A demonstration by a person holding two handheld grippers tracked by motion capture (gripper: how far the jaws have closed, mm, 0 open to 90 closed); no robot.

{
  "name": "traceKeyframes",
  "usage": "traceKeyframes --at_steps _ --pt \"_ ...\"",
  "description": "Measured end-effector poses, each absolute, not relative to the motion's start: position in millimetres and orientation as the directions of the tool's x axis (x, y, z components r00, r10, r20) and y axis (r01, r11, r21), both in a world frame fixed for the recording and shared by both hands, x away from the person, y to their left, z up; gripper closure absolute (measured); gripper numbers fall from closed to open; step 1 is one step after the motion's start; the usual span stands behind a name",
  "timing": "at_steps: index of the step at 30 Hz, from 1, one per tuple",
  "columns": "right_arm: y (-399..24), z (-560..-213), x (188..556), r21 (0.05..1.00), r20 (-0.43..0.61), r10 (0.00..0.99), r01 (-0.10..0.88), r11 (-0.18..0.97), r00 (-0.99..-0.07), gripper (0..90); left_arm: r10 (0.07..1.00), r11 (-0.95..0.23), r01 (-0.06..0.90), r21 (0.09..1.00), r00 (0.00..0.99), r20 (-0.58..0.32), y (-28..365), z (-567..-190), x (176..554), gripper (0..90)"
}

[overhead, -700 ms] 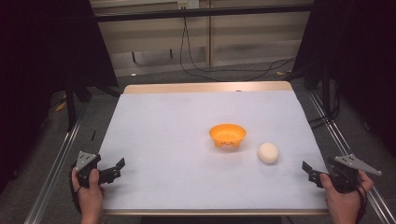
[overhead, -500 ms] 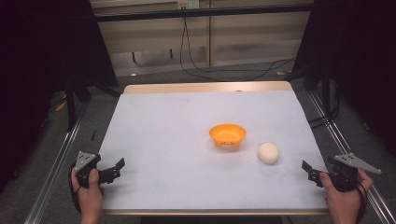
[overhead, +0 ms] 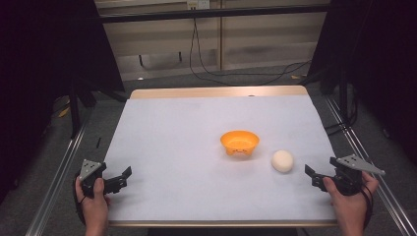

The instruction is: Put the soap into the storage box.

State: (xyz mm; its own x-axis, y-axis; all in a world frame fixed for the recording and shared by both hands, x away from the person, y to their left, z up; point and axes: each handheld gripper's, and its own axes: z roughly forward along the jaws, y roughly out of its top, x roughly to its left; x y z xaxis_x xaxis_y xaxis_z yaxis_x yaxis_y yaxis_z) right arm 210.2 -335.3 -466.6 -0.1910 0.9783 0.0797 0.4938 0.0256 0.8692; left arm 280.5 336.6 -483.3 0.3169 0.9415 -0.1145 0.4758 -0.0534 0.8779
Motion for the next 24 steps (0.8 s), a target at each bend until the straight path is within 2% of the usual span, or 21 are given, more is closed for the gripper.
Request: traceKeyframes --at_steps 24 --pt "-287.1 -478.1 236.3 0.856 0.116 0.957 0.516 0.040 -0.267 5.8 0.941 -0.053 0.477 0.877 0.317 -0.115 336.2 -483.4 280.8 0.0"
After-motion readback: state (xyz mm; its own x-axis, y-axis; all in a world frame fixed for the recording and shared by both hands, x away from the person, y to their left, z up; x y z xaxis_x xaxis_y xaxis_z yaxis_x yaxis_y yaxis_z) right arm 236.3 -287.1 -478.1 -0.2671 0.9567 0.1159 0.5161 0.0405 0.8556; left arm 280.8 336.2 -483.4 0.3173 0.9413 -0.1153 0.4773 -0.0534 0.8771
